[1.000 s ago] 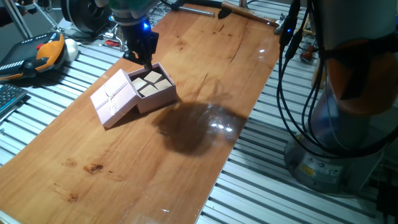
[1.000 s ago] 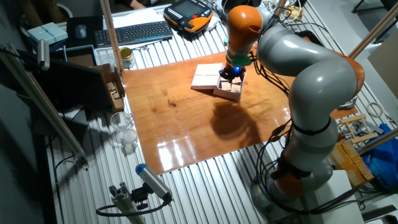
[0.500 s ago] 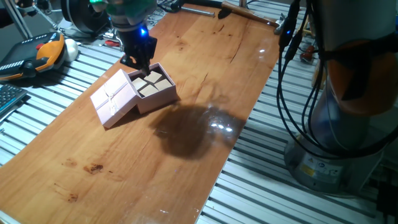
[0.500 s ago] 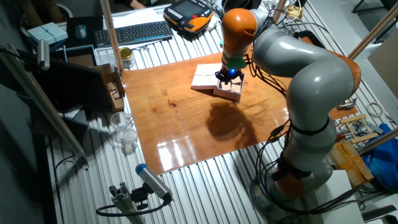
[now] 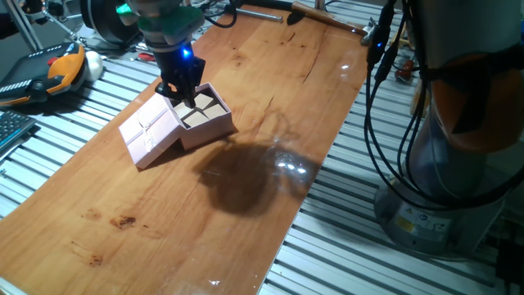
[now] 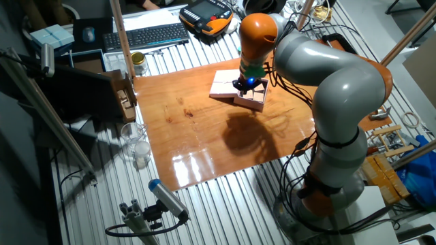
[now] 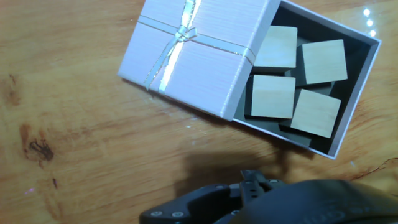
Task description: Slide the outer casing onto the gift box
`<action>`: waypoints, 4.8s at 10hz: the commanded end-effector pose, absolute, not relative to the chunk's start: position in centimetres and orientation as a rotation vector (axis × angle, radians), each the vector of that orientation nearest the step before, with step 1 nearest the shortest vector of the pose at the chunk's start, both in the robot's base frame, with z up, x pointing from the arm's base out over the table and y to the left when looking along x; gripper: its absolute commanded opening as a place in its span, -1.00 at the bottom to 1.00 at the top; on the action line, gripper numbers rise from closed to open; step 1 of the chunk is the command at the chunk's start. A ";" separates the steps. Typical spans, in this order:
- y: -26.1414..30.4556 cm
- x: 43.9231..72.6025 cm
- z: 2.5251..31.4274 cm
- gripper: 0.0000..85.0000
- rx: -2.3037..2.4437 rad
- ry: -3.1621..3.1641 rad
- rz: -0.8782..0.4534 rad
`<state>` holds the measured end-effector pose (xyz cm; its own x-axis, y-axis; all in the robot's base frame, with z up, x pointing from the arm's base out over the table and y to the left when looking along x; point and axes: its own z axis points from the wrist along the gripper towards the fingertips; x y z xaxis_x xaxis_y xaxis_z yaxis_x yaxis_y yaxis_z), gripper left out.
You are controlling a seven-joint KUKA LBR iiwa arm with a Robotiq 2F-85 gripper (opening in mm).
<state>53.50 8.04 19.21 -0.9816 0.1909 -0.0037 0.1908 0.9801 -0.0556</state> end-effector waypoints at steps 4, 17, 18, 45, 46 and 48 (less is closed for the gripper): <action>8.2 53.4 19.3 -1.00 -0.305 -3.120 0.081; 8.8 52.6 20.8 -1.00 -0.387 -3.093 0.070; 8.5 53.1 20.7 -1.00 -0.382 -3.081 0.041; 8.5 57.5 23.3 -1.00 -0.227 -3.165 0.050; 8.4 57.5 23.3 -1.00 -0.239 -3.168 0.057; 8.4 57.6 23.3 -1.00 -0.261 -3.171 0.063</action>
